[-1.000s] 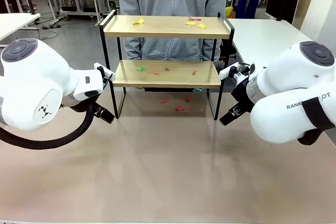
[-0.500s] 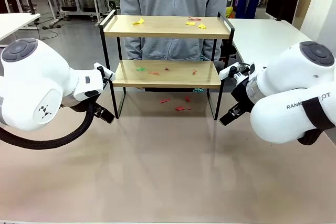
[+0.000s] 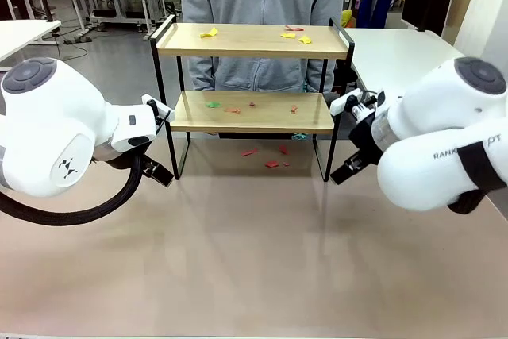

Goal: Clean the shelf.
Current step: Pick up the Duster handed by the human.

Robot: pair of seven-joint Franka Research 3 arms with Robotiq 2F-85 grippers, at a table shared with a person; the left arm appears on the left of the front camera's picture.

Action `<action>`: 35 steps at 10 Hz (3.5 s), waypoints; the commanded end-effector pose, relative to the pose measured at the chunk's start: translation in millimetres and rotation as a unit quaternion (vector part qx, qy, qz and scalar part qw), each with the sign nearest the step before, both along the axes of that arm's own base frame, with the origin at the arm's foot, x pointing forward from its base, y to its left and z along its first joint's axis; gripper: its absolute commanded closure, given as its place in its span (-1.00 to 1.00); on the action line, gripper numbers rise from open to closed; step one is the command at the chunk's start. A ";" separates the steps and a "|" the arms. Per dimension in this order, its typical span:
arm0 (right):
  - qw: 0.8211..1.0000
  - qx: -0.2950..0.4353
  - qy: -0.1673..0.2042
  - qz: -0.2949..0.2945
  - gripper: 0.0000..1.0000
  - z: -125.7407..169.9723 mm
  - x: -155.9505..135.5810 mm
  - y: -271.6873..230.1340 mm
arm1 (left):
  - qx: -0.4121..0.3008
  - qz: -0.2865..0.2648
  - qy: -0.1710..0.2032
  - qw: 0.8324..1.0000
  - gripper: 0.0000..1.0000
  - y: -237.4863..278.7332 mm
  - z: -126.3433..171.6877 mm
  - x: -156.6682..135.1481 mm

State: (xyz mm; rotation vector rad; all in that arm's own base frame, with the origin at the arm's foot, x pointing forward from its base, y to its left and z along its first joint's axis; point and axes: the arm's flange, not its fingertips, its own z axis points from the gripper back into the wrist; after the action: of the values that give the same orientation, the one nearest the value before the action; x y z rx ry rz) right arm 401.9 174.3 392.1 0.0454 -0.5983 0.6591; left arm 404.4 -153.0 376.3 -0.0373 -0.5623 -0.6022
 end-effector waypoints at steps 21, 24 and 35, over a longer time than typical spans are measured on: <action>0.922 0.281 -0.057 0.261 -1.00 38.6 120.3 -224.7 | -0.289 -0.378 -0.056 0.878 -1.00 186.2 84.3 108.1; 0.866 0.358 -0.050 0.347 -1.00 23.6 164.3 -257.8 | -0.345 -0.373 -0.042 0.861 -1.00 218.5 60.1 159.2; 0.828 0.428 -0.149 0.331 -1.00 -51.0 250.5 -321.2 | -0.439 -0.419 -0.263 0.750 -1.00 288.1 -18.8 220.1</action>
State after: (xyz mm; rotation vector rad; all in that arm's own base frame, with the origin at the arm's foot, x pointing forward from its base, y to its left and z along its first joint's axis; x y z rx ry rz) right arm 643.5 -148.7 337.3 1.0566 -1.1228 1.0427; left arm 623.9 132.4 355.3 -1.1188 -1.3202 -1.1845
